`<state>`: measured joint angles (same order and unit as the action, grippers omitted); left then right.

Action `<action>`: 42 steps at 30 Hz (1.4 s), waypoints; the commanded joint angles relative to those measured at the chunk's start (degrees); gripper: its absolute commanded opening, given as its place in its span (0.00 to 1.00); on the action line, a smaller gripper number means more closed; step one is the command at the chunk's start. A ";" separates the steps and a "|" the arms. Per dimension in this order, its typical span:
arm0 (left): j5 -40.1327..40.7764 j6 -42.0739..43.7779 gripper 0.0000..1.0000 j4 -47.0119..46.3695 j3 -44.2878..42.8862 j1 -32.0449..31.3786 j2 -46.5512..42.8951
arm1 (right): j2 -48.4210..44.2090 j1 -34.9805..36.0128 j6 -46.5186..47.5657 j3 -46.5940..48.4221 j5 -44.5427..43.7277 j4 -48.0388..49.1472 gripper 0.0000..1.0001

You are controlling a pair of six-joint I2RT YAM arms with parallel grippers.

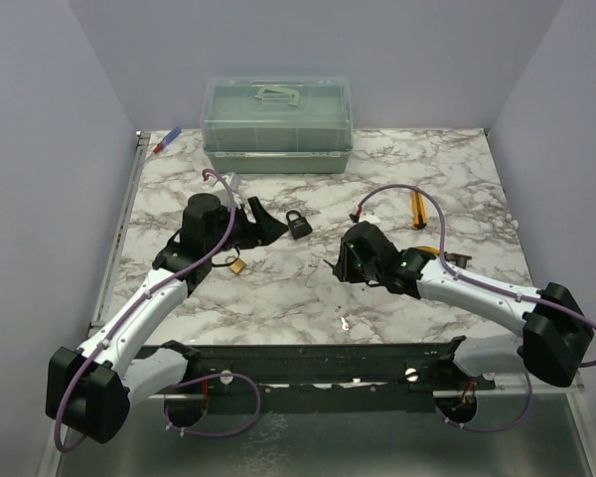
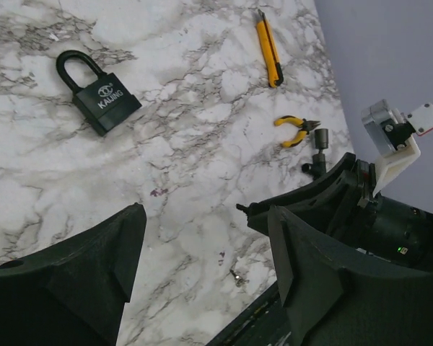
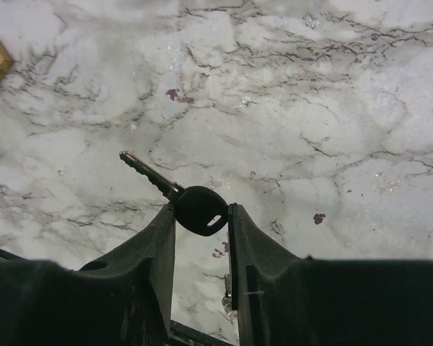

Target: Unlock with the key

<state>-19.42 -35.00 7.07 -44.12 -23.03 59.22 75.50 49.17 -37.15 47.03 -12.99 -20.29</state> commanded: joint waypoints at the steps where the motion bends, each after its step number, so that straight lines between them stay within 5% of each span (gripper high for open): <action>1: -4.19 -10.35 0.72 -11.07 4.13 -1.17 1.39 | -2.87 0.40 -1.99 0.78 -1.69 2.82 0.15; 31: -4.30 -22.03 0.45 -32.73 6.07 -14.16 18.96 | -9.07 0.40 -3.04 1.82 0.78 2.64 0.15; 39: -4.82 -22.81 0.29 -34.15 5.36 -14.80 21.20 | -10.28 0.43 -3.11 1.67 0.82 2.46 0.15; 42: -5.37 -23.36 0.12 -35.02 5.19 -15.02 22.20 | -10.41 0.40 -3.08 1.66 1.12 2.45 0.15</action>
<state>-23.05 -58.00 -24.93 -38.26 -37.39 79.88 66.17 49.17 -39.66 47.20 -12.58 -18.11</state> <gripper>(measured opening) 0.219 0.322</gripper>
